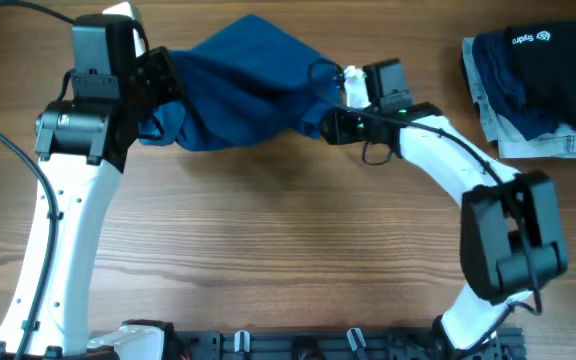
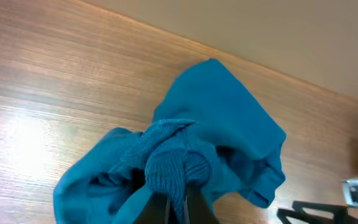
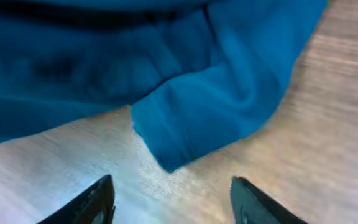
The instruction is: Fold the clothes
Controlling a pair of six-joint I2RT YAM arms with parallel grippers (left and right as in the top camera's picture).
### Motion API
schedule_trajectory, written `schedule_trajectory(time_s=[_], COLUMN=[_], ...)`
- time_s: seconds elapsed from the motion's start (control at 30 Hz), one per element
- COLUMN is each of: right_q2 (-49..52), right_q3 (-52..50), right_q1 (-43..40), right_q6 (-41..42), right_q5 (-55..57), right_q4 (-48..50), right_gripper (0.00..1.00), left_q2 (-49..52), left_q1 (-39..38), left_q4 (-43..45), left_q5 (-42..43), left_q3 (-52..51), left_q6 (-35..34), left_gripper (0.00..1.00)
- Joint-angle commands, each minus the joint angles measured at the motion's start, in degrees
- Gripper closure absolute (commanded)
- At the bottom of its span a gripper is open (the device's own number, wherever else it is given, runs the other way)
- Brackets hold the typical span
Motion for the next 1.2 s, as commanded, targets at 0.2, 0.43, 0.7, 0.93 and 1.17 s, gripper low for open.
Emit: schedule_trajectory(time_s=[0.2,0.43,0.7,0.93,1.17], right_q2=[6.3,8.4,-4.0,-26.1,-35.8], right_q3=[0.5,0.5,4.4,10.4,10.6], right_q1=[3.0,3.0,0.6,-7.2,-9.0], right_q6=[-1.2,1.6,2.3,-2.1,-1.5], right_q5=[7.8,12.2,13.4,11.2,3.7], right_q4=[6.0,12.7,1.7,-14.8,-25.4], right_gripper=[0.47,0.89,0.96,0.96,0.96], left_q2=[-0.2,1.2,1.1,-3.6,-13.1], left_q1=[0.4,0.4,1.8,10.0,10.3], left_q4=[0.2,0.2,0.2,0.1,-1.2], left_q5=[-1.4,-1.4,-3.8,-3.7,0.0], left_q3=[0.7,0.6,0.7,4.2,4.3], left_q6=[1.1,1.0,2.6,2.6,4.0], left_gripper=[0.96,0.96,0.96,0.96,0.96])
